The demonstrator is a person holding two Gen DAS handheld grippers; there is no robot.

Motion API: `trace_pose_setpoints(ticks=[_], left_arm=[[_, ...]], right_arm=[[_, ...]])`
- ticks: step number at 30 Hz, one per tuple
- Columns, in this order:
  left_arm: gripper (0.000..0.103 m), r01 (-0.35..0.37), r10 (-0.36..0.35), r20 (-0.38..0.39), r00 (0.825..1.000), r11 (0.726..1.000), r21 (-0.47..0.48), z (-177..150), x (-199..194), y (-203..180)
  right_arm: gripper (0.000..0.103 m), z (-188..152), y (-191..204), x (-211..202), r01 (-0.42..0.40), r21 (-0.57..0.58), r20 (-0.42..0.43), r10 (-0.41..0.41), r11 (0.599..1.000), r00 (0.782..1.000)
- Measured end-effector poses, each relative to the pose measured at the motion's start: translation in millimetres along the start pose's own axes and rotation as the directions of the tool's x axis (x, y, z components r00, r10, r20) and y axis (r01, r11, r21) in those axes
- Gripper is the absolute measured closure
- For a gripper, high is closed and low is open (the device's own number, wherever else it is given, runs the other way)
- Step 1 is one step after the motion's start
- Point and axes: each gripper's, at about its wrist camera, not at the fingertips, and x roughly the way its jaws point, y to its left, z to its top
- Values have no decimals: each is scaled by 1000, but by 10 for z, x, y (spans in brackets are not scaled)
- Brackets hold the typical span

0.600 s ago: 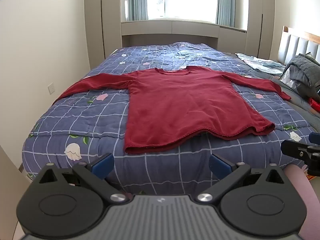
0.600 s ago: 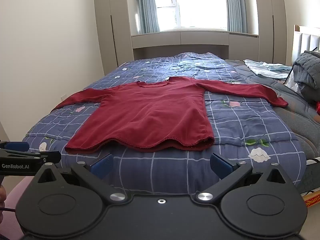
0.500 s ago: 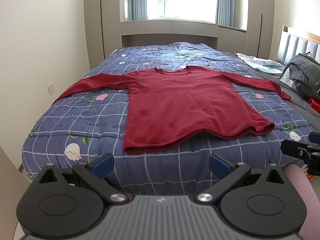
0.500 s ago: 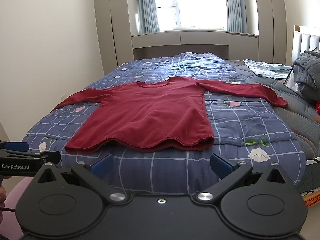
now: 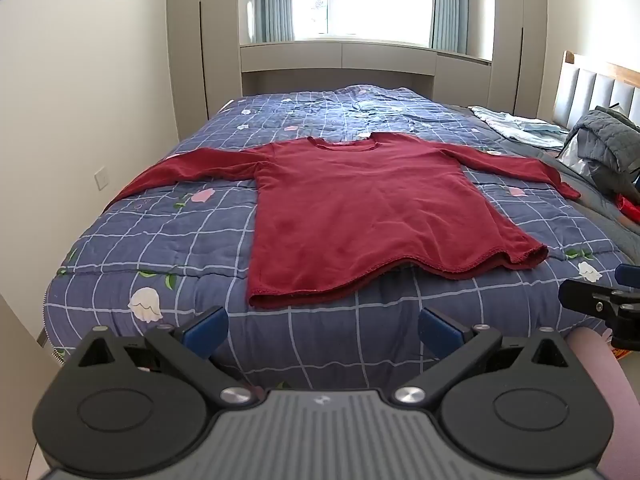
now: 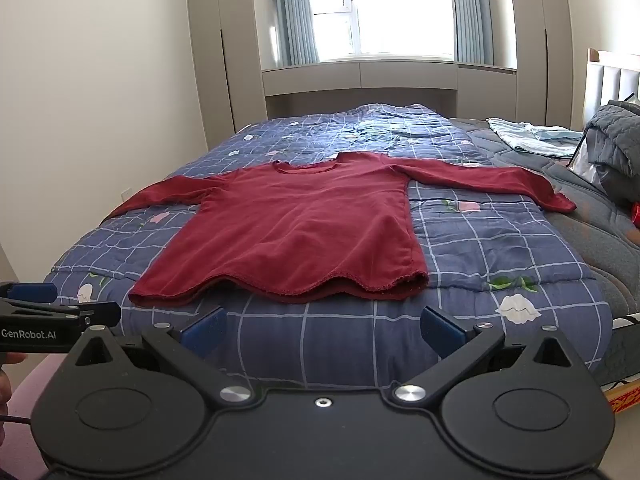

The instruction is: Fold small clothes

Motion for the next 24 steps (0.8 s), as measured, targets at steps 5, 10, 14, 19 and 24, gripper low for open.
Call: trace_pose_setpoints(ticks=[5,10,14,19,24], left_arm=[[0,-1,1,1,1000,1000,-1,-2,1,3],[0,0,0,0,1000,1000,0,-4,-6,1],[0,0,0,0,1000,1000,0,2,-12,-7],[0,0,0,-1,1000,1000,0,0,-7,-4],[0,0,0,-1,1000,1000,0,0,-10,-8]], right_arm=[[0,3,0,-2,0,1,-1,0,1000,1000],[0,-10,-10,8,1,1,-1,-1,1000,1000],[0,-11,-11,8,1,0,-1,-1,1000,1000],[0,-8,-11,5,2,1,-1,-2,1000,1000],[0,-7,-12,4,2,1,-2,-2,1000,1000]])
